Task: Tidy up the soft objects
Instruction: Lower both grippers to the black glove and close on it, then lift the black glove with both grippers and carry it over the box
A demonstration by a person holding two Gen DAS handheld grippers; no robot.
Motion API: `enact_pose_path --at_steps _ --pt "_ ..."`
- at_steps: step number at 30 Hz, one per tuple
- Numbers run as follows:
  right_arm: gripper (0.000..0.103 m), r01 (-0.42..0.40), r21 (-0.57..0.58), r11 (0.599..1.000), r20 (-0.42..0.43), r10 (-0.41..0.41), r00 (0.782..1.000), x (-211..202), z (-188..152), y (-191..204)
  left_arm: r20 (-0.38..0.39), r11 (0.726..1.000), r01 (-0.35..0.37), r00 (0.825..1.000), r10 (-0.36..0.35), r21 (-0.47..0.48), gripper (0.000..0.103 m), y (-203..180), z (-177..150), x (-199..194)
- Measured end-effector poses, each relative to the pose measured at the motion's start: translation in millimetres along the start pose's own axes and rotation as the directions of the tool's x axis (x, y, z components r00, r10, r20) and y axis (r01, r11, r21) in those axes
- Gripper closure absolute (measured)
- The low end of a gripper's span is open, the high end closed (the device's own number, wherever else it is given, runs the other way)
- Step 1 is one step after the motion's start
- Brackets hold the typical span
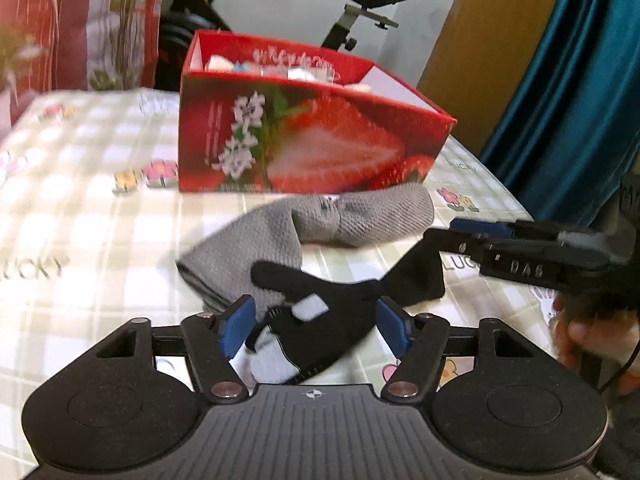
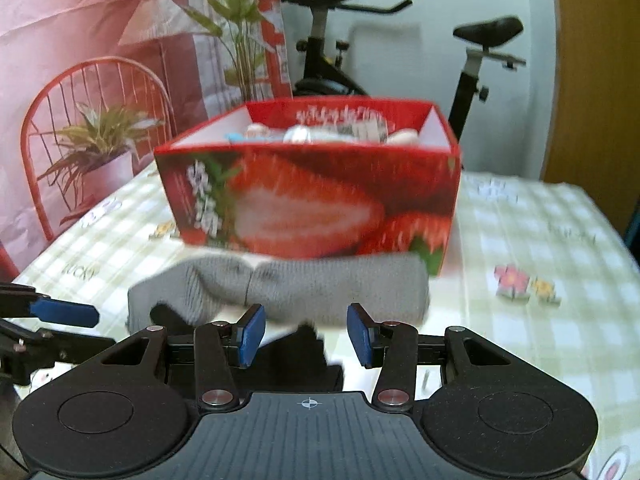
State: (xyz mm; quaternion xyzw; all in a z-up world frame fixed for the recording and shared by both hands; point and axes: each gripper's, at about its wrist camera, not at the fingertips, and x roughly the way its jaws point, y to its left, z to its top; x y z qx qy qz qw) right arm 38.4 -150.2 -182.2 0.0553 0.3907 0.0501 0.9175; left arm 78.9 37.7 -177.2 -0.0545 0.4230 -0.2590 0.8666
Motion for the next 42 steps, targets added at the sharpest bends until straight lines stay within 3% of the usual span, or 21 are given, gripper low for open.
enact_pose_path --at_steps 4,12,16,21,34,42 --pt "0.061 -0.006 0.013 1.0 -0.017 0.006 1.0 7.8 -7.3 -0.4 -0.021 0.999 0.039 0.999 -0.039 -0.014 0.051 4.1 -3.7 7.7" --pt "0.064 -0.05 0.061 0.997 -0.036 0.052 0.998 20.2 -20.0 -3.2 -0.085 0.998 0.057 0.995 -0.059 -0.032 0.052 7.0 -20.5 29.8" --pt "0.069 -0.058 0.07 0.996 -0.036 0.061 0.998 21.8 -23.2 -4.3 -0.079 0.999 0.037 0.996 -0.037 -0.006 0.06 6.5 -23.6 33.9" --pt "0.078 -0.079 0.09 0.993 -0.036 0.082 0.996 20.4 -27.8 -4.6 -0.062 1.0 0.019 0.998 -0.018 0.018 0.062 5.8 -23.7 34.8" --pt "0.08 -0.089 0.102 0.991 -0.029 0.093 0.995 18.8 -31.8 -5.0 -0.053 1.0 0.018 0.998 -0.017 0.013 0.065 7.3 -24.3 32.7" --pt "0.083 -0.095 0.074 0.993 -0.019 0.096 0.995 14.8 -29.0 1.4 -0.035 1.0 0.03 0.999 -0.03 0.006 0.09 7.2 -23.2 29.7"
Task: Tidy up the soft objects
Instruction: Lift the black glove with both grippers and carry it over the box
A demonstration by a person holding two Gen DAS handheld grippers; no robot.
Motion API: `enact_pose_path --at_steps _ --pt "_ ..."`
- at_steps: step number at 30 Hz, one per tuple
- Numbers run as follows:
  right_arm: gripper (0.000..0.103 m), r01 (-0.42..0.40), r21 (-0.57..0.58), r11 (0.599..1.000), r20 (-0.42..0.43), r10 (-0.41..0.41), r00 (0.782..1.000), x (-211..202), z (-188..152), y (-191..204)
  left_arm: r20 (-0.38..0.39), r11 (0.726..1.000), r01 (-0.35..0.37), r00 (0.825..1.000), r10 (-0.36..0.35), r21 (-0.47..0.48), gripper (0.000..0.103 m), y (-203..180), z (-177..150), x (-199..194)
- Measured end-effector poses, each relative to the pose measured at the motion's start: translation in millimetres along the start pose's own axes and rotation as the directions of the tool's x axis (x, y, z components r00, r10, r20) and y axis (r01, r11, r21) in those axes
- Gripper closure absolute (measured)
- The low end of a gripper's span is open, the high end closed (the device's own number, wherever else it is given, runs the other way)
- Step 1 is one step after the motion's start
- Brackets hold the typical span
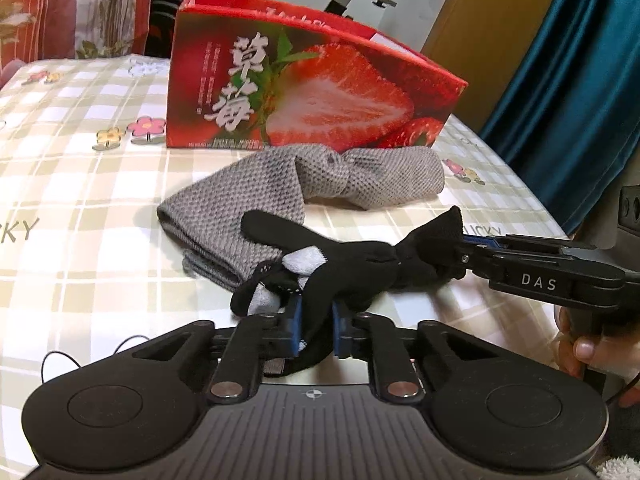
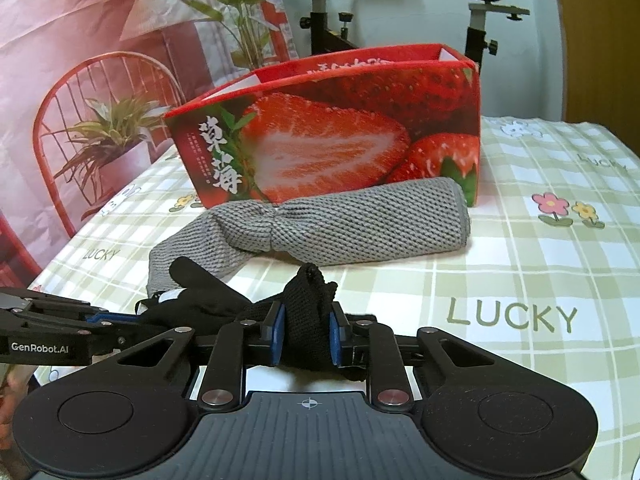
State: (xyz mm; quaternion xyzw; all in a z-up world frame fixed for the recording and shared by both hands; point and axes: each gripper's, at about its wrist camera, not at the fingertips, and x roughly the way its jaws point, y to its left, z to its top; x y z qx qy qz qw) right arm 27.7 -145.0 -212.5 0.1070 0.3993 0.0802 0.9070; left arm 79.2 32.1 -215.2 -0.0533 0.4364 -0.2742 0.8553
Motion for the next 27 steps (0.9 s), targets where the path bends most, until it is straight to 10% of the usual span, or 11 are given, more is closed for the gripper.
enact_pose_path --at_steps 27 --pt "0.084 -0.013 -0.046 0.999 0.172 0.021 0.985 -38.6 38.8 19.5 0.232 0.994 -0.052 0.972 0.03 0.092 0.091 -21.0 24.4 -44.2"
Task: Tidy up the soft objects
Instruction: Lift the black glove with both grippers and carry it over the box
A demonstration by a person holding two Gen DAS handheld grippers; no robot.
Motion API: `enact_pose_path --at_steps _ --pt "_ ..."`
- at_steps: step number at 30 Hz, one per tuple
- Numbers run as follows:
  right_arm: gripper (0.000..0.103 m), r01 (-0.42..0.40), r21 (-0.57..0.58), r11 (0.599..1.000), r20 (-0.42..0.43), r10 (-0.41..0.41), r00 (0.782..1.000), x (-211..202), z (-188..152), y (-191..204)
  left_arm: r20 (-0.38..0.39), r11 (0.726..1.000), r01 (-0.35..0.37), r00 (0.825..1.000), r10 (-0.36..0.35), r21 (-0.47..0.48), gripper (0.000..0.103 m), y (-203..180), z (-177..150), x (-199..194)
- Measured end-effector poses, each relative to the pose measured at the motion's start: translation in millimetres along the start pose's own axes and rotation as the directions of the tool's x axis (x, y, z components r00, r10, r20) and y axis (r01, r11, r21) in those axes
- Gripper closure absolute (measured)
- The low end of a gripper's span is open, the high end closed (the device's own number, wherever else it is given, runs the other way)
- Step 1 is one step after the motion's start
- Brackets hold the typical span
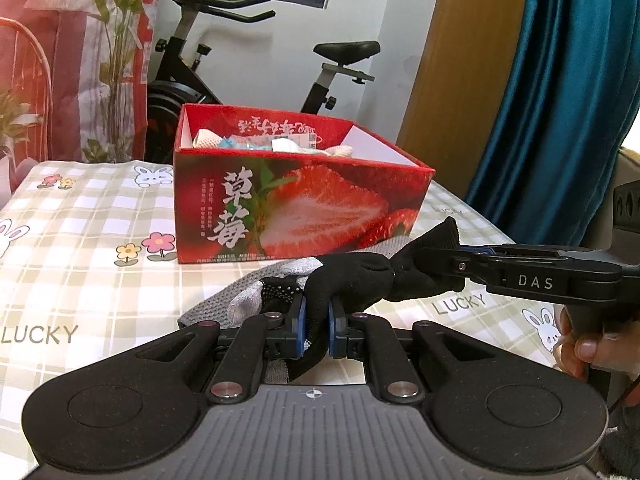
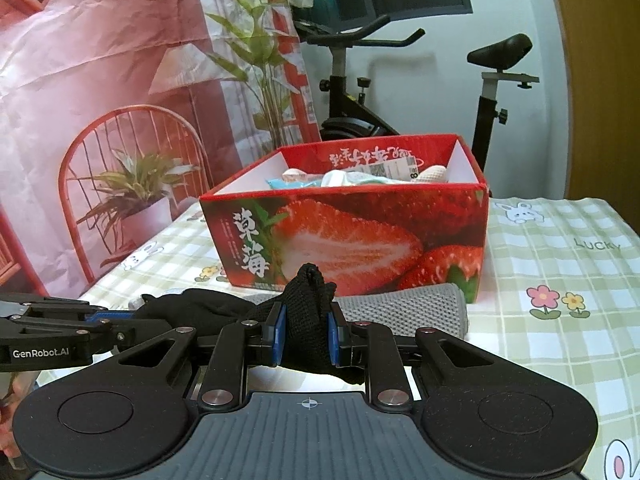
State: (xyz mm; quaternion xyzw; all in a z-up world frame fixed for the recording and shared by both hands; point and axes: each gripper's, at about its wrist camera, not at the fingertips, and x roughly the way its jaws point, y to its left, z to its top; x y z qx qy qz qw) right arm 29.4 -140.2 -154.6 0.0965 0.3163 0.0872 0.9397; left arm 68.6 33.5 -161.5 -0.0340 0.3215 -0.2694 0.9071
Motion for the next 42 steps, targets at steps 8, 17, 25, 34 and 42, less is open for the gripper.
enact_pose_path --at_steps 8,17,25,34,42 --pt "0.084 -0.018 -0.029 0.999 0.064 0.02 0.998 2.9 35.0 5.2 0.091 1.0 -0.021 0.996 0.02 0.019 0.091 3.1 33.7 -6.0" --pt "0.084 -0.011 -0.083 0.996 0.132 0.022 0.991 39.1 109.8 -0.3 0.151 0.998 -0.04 0.988 0.032 0.056 0.091 12.5 108.6 19.0" --pt "0.085 0.005 -0.078 0.997 0.055 -0.001 0.998 90.5 132.5 -14.6 0.056 0.999 -0.031 0.998 0.029 0.036 0.091 33.2 145.9 63.7" --pt "0.085 0.021 -0.024 0.999 -0.031 -0.022 0.999 125.8 130.4 -36.7 -0.015 0.996 -0.046 0.999 0.047 0.076 0.091 37.7 158.9 98.3" --pt "0.084 0.01 0.007 1.0 -0.056 -0.009 0.998 138.2 129.8 -44.6 -0.024 0.986 -0.079 0.996 0.084 0.147 0.091 33.4 163.1 101.2"
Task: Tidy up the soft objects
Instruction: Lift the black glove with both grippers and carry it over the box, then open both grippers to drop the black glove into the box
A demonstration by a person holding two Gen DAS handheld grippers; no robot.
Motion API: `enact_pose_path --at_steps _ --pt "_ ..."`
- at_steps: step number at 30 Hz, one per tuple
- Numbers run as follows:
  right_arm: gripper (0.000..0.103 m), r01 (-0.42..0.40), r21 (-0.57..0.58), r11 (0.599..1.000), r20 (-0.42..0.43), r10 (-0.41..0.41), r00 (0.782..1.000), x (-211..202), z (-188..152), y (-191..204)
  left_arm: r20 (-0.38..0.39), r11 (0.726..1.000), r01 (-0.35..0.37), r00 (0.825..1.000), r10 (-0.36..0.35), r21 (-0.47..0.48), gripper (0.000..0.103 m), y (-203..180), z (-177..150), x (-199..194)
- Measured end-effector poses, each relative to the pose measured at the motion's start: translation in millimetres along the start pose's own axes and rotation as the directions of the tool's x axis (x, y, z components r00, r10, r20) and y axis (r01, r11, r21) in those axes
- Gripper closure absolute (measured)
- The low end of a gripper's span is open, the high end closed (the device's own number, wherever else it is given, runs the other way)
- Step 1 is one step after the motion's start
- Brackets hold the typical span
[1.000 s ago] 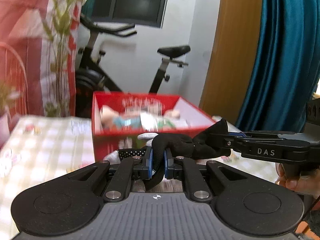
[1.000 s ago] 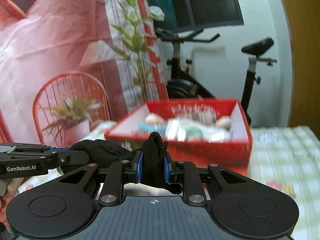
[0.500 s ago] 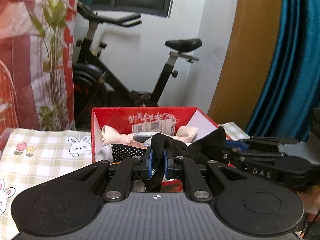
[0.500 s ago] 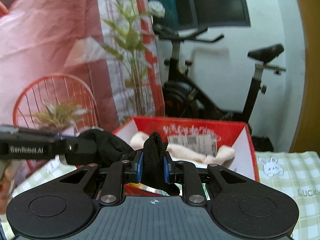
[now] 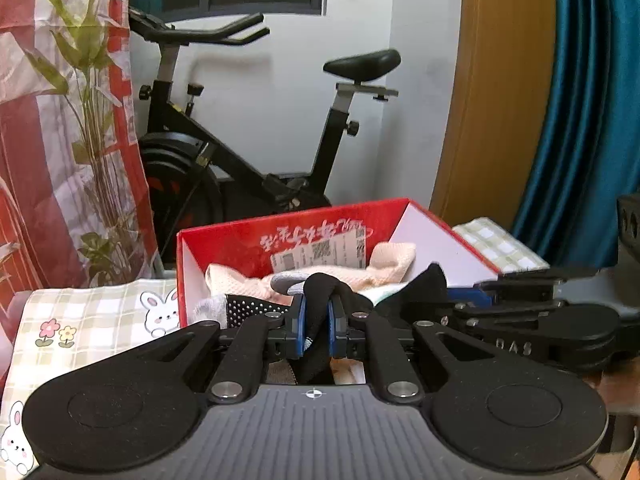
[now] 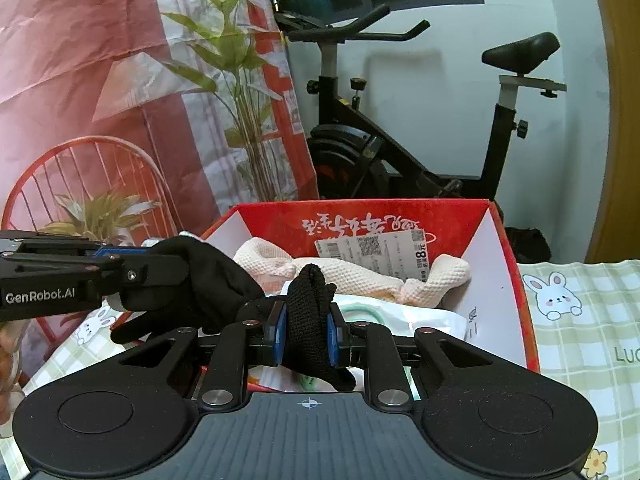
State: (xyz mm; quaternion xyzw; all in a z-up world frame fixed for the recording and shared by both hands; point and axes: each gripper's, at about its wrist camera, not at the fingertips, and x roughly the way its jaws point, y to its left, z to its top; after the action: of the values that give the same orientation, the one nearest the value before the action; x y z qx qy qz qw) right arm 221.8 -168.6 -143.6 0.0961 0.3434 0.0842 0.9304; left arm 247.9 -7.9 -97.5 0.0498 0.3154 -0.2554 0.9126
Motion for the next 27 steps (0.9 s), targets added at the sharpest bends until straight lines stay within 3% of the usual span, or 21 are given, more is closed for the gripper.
enact_pose_path --at_steps 6,11,15,20,22,24,27 --pt "0.084 0.028 0.0 1.0 -0.035 -0.028 0.999 4.4 0.1 -7.5 -0.057 1.0 -0.005 0.998 0.003 -0.027 0.084 9.4 -5.4 8.5" --pt "0.083 0.055 -0.01 0.998 -0.06 -0.055 0.997 2.7 -0.6 -13.1 -0.042 0.999 -0.014 0.999 0.012 -0.04 0.063 9.0 -3.8 6.1" --pt "0.072 0.102 -0.056 0.993 -0.044 -0.104 0.994 -3.2 -2.5 -12.2 -0.038 0.999 -0.039 0.999 0.038 -0.031 0.047 4.7 -3.6 4.5" --pt "0.041 0.139 -0.111 0.984 0.031 -0.137 0.99 -20.0 -8.0 -7.4 -0.016 0.996 -0.08 0.997 0.08 -0.032 0.013 0.6 -6.0 -3.8" --pt "0.026 0.158 -0.125 0.979 0.063 -0.151 0.986 -27.7 -12.4 -5.0 0.003 0.994 -0.104 0.995 0.104 -0.038 0.005 -1.1 -8.5 -9.9" --pt "0.006 0.174 -0.134 0.976 0.1 -0.161 0.982 -35.8 -18.8 -3.7 0.024 0.99 -0.136 0.99 0.137 -0.036 0.0 -5.1 -12.1 -16.6" --pt "0.001 0.179 -0.141 0.974 0.135 -0.161 0.978 -47.0 -29.6 -3.0 0.025 0.981 -0.192 0.981 0.193 -0.037 0.0 -9.5 -20.2 -23.4"
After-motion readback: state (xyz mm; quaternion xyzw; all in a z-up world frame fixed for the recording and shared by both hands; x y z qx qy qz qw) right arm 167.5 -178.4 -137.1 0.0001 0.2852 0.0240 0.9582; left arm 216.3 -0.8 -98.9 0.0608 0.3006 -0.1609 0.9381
